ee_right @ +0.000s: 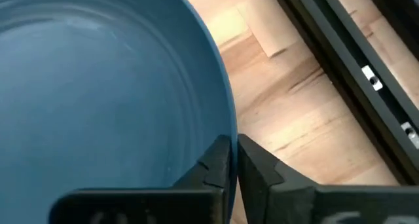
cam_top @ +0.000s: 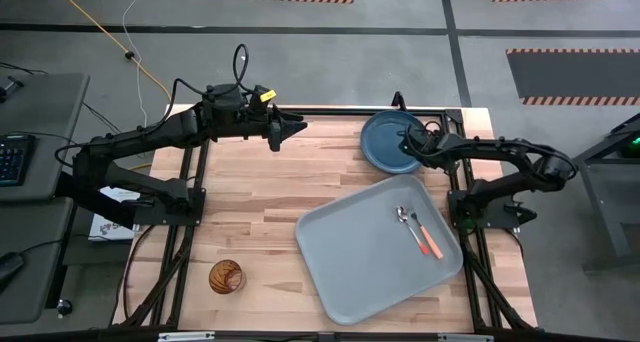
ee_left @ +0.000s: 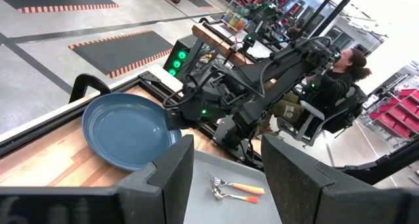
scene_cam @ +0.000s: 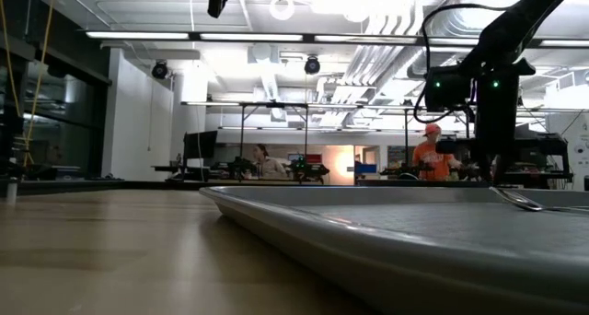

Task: Pick and place plate/cup/fork/spoon on tray
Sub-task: Put the blue plate on the gray tray

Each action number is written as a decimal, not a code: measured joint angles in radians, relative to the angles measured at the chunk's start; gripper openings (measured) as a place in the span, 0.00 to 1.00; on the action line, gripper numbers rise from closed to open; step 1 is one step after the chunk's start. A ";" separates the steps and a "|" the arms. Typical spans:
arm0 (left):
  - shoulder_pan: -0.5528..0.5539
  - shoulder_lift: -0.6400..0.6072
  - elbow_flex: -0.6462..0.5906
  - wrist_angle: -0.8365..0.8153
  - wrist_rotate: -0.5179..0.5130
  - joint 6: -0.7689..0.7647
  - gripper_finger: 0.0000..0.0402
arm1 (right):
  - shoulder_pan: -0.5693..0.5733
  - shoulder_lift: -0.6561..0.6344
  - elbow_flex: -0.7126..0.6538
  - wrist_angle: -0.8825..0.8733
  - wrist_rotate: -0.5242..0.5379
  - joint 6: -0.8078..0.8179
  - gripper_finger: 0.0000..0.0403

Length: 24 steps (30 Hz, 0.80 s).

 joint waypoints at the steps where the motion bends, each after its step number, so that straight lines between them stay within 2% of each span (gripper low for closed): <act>1: 0.000 0.000 0.000 0.000 0.000 0.000 0.42 | 0.000 -0.007 0.000 0.004 0.005 -0.009 0.02; 7: 0.000 0.000 0.000 0.000 0.000 0.001 0.42 | 0.000 -0.114 0.000 0.002 0.042 -0.040 0.01; 14: 0.000 0.000 0.000 0.000 0.000 0.001 0.42 | 0.000 -0.357 0.000 0.039 0.103 -0.109 0.01; 17: 0.000 0.000 0.000 0.000 0.000 0.001 0.42 | 0.003 -0.471 0.000 0.124 0.084 -0.215 0.01; 20: 0.000 0.000 0.000 0.000 0.000 0.001 0.42 | 0.031 -0.557 0.000 0.243 -0.041 -0.396 0.00; 22: 0.000 0.000 0.000 0.000 0.000 0.001 0.42 | 0.063 -0.601 0.000 0.299 -0.191 -0.506 0.00; 24: 0.000 0.000 0.000 0.000 0.000 0.001 0.42 | 0.102 -0.635 0.000 0.295 -0.346 -0.550 0.00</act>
